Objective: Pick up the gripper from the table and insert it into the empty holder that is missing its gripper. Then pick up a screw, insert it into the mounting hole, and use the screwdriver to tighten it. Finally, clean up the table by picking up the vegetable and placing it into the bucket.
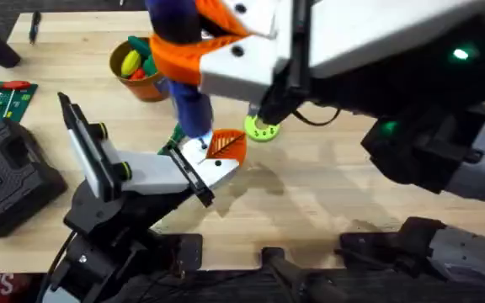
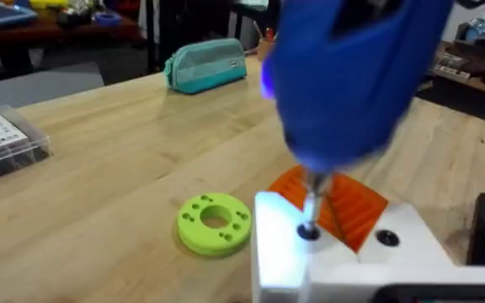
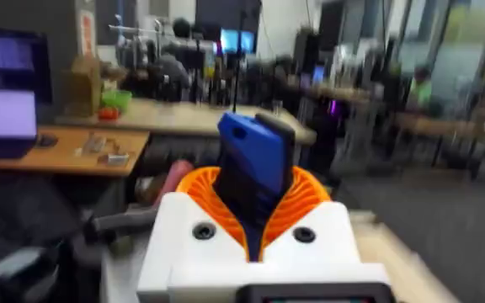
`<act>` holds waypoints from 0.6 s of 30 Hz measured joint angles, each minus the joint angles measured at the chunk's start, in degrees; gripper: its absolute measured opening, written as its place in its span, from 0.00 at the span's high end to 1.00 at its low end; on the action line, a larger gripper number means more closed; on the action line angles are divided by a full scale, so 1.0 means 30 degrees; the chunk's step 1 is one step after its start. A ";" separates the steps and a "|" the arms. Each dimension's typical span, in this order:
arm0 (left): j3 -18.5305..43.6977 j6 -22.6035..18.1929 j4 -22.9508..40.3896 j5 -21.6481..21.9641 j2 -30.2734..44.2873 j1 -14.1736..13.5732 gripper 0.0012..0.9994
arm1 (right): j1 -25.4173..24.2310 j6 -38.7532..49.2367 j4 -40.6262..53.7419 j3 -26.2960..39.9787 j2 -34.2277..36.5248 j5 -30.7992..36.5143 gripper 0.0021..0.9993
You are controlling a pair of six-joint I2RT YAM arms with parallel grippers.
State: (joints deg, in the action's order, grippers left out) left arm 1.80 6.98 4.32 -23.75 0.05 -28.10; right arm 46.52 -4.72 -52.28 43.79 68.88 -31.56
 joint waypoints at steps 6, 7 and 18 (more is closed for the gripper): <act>-0.0050 -0.0013 0.0503 -0.0007 0.0000 0.0000 0.99 | -0.0052 0.0160 -0.2254 0.0212 -0.0604 0.0288 0.95; -0.0050 -0.0013 0.0503 -0.0007 0.0000 0.0000 0.99 | -0.0052 0.0164 -0.1991 0.0215 -0.0649 0.0288 0.95; -0.0050 -0.0013 0.0503 -0.0007 0.0000 0.0000 0.99 | -0.2298 0.2216 0.2049 0.0219 -0.0547 0.0346 0.95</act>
